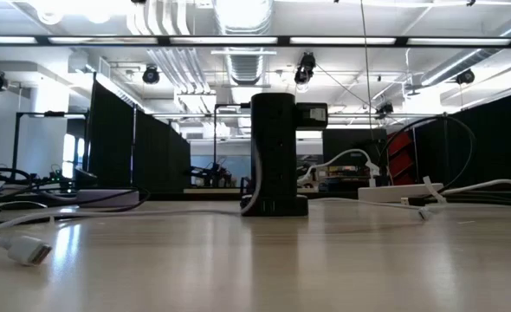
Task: Insert USB
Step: Insert the purple charger cable into the black charger adapter
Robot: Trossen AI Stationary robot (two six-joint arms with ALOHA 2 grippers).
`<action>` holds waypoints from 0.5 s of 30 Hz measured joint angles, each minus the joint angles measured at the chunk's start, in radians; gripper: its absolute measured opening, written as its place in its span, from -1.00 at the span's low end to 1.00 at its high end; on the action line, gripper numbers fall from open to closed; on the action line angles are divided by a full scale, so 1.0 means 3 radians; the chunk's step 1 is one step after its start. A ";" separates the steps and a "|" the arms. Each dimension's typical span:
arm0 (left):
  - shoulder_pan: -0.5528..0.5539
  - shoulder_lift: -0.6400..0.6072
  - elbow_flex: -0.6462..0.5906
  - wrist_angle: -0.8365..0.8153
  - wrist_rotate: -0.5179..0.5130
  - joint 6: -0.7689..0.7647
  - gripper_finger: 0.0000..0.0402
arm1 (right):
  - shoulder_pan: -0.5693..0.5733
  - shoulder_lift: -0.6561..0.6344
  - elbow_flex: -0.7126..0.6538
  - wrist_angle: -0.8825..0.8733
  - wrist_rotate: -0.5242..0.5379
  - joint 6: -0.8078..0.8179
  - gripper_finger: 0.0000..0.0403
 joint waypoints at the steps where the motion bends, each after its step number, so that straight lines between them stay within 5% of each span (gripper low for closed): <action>1: 0.0000 0.0021 0.0000 -0.0053 -0.0069 -0.0054 0.57 | 0.0000 0.0000 0.0000 0.0114 -0.0054 -0.0086 -0.96; 6: 0.0003 0.0090 0.0000 -0.0213 -0.0128 -0.0102 0.66 | -0.0051 -0.0010 0.0000 0.0220 -0.0472 -0.0178 -0.96; 15: 0.0008 0.0059 0.0015 -0.0191 0.0190 -0.0316 0.73 | -0.0178 -0.0011 0.0000 -0.0636 -0.1284 0.0345 -0.96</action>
